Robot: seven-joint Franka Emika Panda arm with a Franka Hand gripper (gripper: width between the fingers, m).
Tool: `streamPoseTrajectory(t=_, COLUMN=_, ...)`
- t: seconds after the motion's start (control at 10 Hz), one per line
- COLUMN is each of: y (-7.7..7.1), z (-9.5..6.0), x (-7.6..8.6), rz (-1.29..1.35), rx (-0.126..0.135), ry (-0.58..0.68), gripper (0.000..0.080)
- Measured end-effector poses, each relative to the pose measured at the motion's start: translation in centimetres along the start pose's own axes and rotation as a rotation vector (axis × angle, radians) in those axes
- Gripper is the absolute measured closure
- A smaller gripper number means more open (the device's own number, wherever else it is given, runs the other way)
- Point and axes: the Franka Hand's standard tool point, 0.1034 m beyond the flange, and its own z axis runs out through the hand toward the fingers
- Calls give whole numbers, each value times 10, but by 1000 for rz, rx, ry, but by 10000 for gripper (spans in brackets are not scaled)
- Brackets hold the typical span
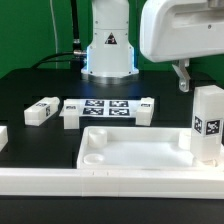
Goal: Assemble desk
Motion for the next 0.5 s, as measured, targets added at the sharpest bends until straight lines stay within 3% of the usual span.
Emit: streamPoseTrajectory(t=0.5, y=10, z=19, x=7, rz=-13, rx=-3, ry=21, gripper=150)
